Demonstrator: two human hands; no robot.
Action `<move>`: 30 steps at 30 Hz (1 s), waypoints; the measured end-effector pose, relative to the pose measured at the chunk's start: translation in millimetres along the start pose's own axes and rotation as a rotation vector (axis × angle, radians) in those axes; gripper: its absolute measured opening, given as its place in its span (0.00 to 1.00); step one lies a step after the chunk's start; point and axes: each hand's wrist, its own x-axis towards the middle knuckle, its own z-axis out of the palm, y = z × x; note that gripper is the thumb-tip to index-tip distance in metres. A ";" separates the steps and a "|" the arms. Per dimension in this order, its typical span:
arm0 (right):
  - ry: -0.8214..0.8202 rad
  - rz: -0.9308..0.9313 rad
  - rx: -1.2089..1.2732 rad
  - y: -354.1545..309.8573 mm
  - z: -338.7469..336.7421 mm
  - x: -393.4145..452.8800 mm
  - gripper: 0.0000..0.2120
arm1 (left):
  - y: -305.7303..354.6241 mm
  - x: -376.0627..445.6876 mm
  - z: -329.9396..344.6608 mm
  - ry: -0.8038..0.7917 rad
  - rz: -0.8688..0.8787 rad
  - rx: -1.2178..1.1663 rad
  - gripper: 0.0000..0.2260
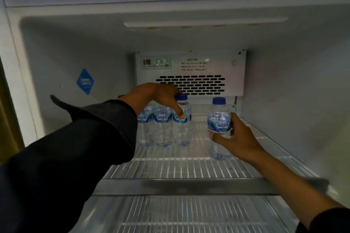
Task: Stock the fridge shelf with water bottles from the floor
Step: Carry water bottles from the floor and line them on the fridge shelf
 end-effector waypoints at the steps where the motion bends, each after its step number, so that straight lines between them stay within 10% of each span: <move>1: -0.007 0.000 0.001 0.6 -1.3 2.2 0.25 | -0.2 0.9 0.6 0.005 0.005 -0.011 0.35; 30: -0.160 0.015 0.021 27.1 36.7 51.2 0.34 | -6.4 -0.2 4.5 -0.024 0.057 -0.111 0.26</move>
